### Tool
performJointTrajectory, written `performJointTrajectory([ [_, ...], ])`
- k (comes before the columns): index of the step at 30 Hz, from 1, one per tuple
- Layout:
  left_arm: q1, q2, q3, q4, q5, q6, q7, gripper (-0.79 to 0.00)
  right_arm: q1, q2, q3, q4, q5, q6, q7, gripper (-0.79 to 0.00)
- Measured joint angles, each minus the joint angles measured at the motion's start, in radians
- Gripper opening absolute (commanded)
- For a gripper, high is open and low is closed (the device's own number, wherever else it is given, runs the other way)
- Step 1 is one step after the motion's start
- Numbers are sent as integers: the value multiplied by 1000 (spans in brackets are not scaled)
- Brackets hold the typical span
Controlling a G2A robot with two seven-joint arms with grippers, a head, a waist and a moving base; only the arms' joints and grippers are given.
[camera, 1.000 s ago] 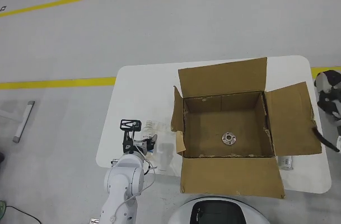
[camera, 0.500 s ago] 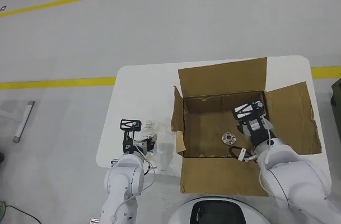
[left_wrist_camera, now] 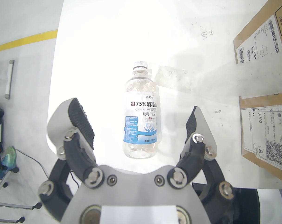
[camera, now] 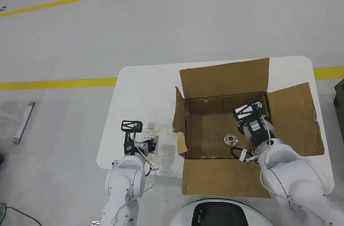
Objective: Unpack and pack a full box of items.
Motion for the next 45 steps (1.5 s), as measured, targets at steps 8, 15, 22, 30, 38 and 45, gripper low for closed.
performJointTrajectory([
  [8, 0, 0, 0, 0, 0, 0, 0, 0, 183, -26, -48, 190, 133, 13, 249, -785],
  [15, 0, 0, 0, 0, 0, 0, 0, 0, 278, -45, -113, 316, 151, 11, 390, -785],
  [22, 0, 0, 0, 0, 0, 0, 0, 0, 293, -53, -126, 392, 195, -3, 417, -699],
  [30, 0, 0, 0, 0, 0, 0, 0, 0, 288, -60, -131, 438, 198, -8, 392, -576],
  [38, 0, 0, 0, 0, 0, 0, 0, 0, 286, -64, -137, 462, 180, -21, 393, -459],
  [45, 0, 0, 0, 0, 0, 0, 0, 0, 278, -66, -132, 472, 169, -31, 397, -434],
])
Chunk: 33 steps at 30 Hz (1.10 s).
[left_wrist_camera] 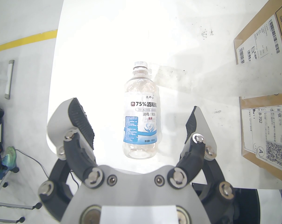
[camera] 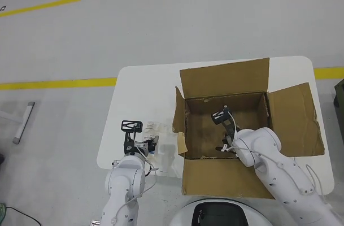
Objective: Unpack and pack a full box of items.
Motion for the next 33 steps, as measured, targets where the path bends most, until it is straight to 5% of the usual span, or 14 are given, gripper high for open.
performJointTrajectory([
  [24, 0, 0, 0, 0, 0, 0, 0, 0, 23, -21, -22, 103, -23, -5, -11, -486],
  [27, 0, 0, 0, 0, 0, 0, 0, 0, 29, -24, -25, 113, -24, -6, -12, -594],
  [29, 0, 0, 0, 0, 0, 0, 0, 0, 31, -25, -26, 117, -27, -7, -11, -785],
  [33, 0, 0, 0, 0, 0, 0, 0, 0, 32, -28, -22, 110, -33, -6, -9, -785],
])
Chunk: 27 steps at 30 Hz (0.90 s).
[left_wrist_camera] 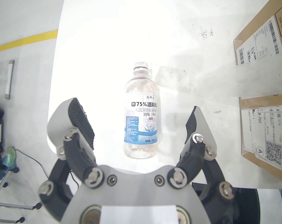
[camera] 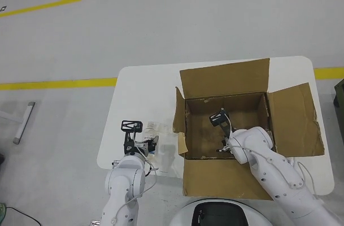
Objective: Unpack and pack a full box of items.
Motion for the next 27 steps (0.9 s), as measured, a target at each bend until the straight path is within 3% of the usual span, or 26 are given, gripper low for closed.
performJointTrajectory([
  [8, 0, 0, 0, 0, 0, 0, 0, 0, -41, 1, 64, -128, 53, 29, -23, -785],
  [13, 0, 0, 0, 0, 0, 0, 0, 0, -109, 6, 191, -286, 224, 47, -111, -785],
  [19, 0, 0, 0, 0, 0, 0, 0, 0, -208, 5, 403, -373, 638, 24, -296, -785],
  [27, 0, 0, 0, 0, 0, 0, 0, 0, -287, 2, 600, -355, 1228, -126, -454, -785],
])
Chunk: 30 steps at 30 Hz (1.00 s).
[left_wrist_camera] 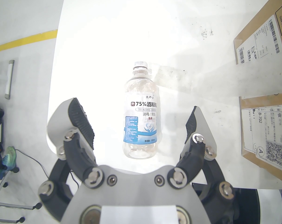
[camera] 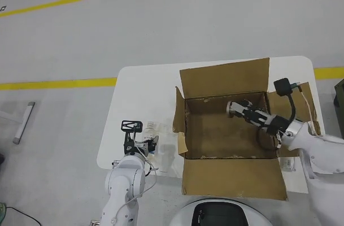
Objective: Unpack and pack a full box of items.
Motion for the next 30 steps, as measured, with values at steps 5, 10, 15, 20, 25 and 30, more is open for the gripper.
performJointTrajectory([
  [5, 0, 0, 0, 0, 0, 0, 0, 0, -48, 9, 112, -12, 208, -68, -16, -785],
  [10, 0, 0, 0, 0, 0, 0, 0, 0, -101, 23, 242, -39, 275, -102, -29, -785],
  [15, 0, 0, 0, 0, 0, 0, 0, 0, -172, 40, 399, -76, 257, -78, -26, -785],
  [20, 0, 0, 0, 0, 0, 0, 0, 0, -244, 56, 544, -120, 174, -18, -23, -785],
  [25, 0, 0, 0, 0, 0, 0, 0, 0, -330, 70, 629, -125, 28, 68, 6, -785],
  [30, 0, 0, 0, 0, 0, 0, 0, 0, -364, 96, 579, -125, -259, 214, 115, -785],
])
